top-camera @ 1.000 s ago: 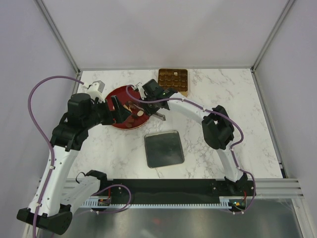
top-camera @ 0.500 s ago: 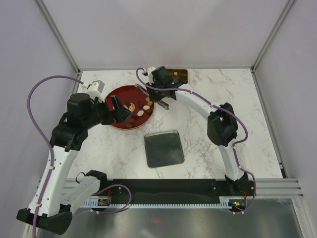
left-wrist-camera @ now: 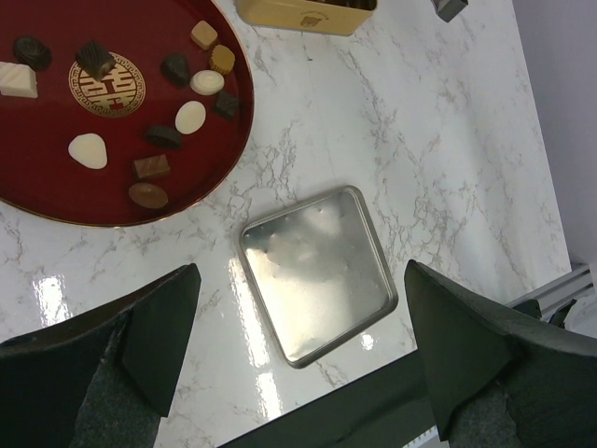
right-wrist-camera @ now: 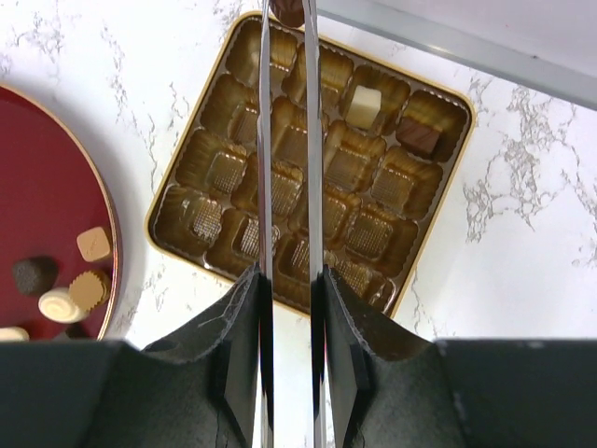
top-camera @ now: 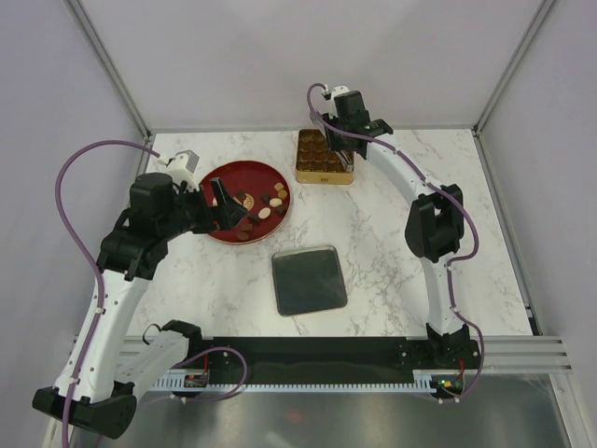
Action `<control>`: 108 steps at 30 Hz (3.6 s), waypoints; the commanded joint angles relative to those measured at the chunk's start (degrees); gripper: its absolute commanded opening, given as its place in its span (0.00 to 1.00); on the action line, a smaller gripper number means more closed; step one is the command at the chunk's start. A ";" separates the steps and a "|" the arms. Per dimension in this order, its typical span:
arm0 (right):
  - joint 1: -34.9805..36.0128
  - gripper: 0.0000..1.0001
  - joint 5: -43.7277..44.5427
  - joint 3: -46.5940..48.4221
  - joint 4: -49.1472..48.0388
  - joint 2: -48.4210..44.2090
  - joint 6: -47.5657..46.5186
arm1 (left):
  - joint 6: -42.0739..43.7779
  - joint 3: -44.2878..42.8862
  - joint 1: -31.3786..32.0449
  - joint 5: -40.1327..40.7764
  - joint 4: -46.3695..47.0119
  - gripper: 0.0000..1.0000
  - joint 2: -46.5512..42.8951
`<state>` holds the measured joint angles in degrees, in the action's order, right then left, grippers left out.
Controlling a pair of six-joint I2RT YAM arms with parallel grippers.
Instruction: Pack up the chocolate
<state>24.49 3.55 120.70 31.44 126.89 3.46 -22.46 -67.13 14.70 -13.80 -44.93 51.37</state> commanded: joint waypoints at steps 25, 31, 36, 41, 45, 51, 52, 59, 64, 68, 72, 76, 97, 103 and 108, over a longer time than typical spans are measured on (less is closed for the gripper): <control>-0.32 0.39 5.59 -1.08 -4.90 4.16 -2.32 | -0.48 -0.10 -0.28 -0.08 0.72 0.99 0.74; -0.32 0.45 5.15 -1.79 -5.07 3.10 -2.15 | -0.66 -0.01 -0.28 0.00 0.72 0.98 0.48; -0.32 0.46 5.06 -1.70 -5.07 1.79 -2.15 | -0.57 -0.54 -0.29 -0.35 0.72 0.99 0.48; -0.23 0.45 3.04 -1.96 -5.07 -0.94 -1.80 | 1.09 -2.12 -0.28 0.79 0.28 0.99 0.48; 0.38 0.45 -0.12 -3.46 -5.16 -4.80 -0.65 | 1.45 -3.79 -0.28 1.59 -1.04 0.99 0.13; 4.51 0.45 -3.02 -6.44 -5.69 -7.62 -0.48 | 0.40 -3.53 -0.28 0.53 -1.04 0.99 -0.75; 6.25 0.45 -3.37 -6.97 -5.69 -7.71 -0.48 | 0.40 -3.53 -0.28 0.27 -1.04 0.99 -0.84; 14.17 0.45 -7.05 -10.75 -6.83 -7.27 1.71 | -0.04 -3.36 -0.29 0.09 -1.04 0.99 -2.07; 18.91 0.46 -8.12 -14.27 -10.43 -6.66 3.65 | -0.30 -2.57 -0.28 0.09 -0.95 0.99 -2.60; 21.21 0.46 -7.77 -14.27 -10.61 -4.73 3.39 | -0.31 -2.30 -0.37 0.09 -1.04 0.99 -2.77; 22.35 0.46 -6.37 -14.36 -11.14 -2.97 1.99 | -0.31 -2.21 -0.37 0.35 -1.04 0.99 -3.03; 22.88 0.47 -4.96 -13.92 -11.49 -1.65 1.63 | -0.57 -1.95 -0.28 0.36 -0.95 0.99 -2.77; 24.29 0.49 -0.66 -13.30 -13.07 3.27 0.14 | -0.92 -1.25 -0.28 0.36 -0.60 0.99 -2.86; 24.29 0.49 -0.21 -12.16 -13.07 4.59 0.05 | -0.92 -0.98 -0.37 0.18 -0.34 0.99 -2.77; 24.29 0.50 0.40 -10.93 -13.25 5.65 -0.30 | -1.10 -0.98 -0.28 -0.17 -0.16 0.99 -2.51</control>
<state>48.53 2.85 106.52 20.34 131.68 4.12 -22.48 -68.12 14.70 -13.17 -46.33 49.01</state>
